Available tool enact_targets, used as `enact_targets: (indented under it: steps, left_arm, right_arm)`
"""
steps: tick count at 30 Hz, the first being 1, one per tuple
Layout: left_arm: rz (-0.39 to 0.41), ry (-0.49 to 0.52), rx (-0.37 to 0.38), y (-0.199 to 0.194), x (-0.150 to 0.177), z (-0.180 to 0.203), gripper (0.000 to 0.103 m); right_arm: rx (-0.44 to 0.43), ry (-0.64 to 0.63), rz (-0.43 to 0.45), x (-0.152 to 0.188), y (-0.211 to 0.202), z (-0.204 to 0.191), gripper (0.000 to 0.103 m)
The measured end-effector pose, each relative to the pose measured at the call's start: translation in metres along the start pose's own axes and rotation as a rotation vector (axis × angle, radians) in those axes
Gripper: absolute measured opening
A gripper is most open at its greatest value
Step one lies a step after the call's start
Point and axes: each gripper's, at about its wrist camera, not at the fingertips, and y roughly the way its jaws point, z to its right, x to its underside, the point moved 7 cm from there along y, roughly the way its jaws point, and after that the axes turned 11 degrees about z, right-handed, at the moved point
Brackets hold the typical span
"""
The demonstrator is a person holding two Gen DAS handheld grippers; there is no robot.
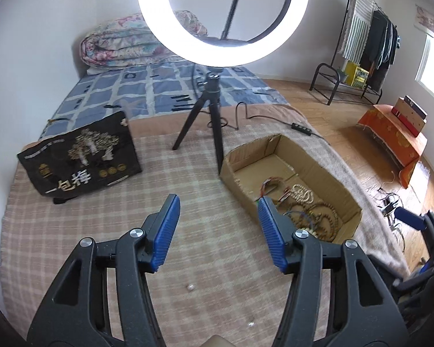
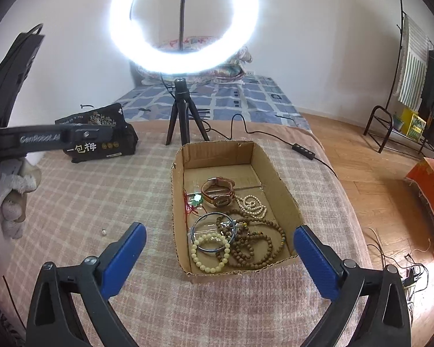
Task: Organize jewelry
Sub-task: 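Move left tool to one pearl earring while right tool approaches the other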
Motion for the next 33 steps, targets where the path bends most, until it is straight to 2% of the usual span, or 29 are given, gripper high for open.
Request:
enact_targets:
  steps: [7, 16, 20, 24, 25, 26, 29, 31, 33]
  left_arm:
    - [-0.051, -0.022, -0.023, -0.012, 0.041, -0.030, 0.058]
    - [-0.141, -0.104, -0.031, 0.002, 0.107, -0.051, 0.061]
    - [-0.157, -0.118, -0.026, 0.007, 0.126, -0.054, 0.061]
    - [-0.161, -0.090, -0.021, 0.010, 0.137, -0.052, 0.061]
    - [-0.162, -0.085, -0.020, 0.011, 0.140, -0.052, 0.061]
    - [-0.163, -0.080, -0.016, 0.012, 0.142, -0.051, 0.061]
    - [-0.170, -0.057, -0.007, 0.016, 0.149, -0.048, 0.061]
    - [-0.174, -0.030, -0.011, 0.019, 0.152, -0.045, 0.057]
    - [-0.176, -0.011, -0.010, 0.023, 0.153, -0.041, 0.047]
  right_arm:
    - [-0.032, 0.036, 0.010, 0.010, -0.010, -0.014, 0.103]
    - [-0.099, -0.017, -0.021, 0.054, -0.015, -0.055, 0.103]
    - [-0.126, -0.081, -0.056, 0.076, -0.011, -0.078, 0.096]
    - [-0.203, -0.095, -0.107, 0.093, -0.003, -0.097, 0.094]
    - [-0.223, -0.102, -0.115, 0.097, -0.002, -0.101, 0.091]
    - [-0.240, -0.116, -0.123, 0.101, 0.000, -0.105, 0.082]
    - [-0.275, -0.151, -0.149, 0.112, 0.006, -0.112, 0.076]
    - [-0.292, -0.149, -0.175, 0.120, 0.012, -0.113, 0.074]
    - [-0.315, -0.136, -0.197, 0.124, 0.018, -0.115, 0.068]
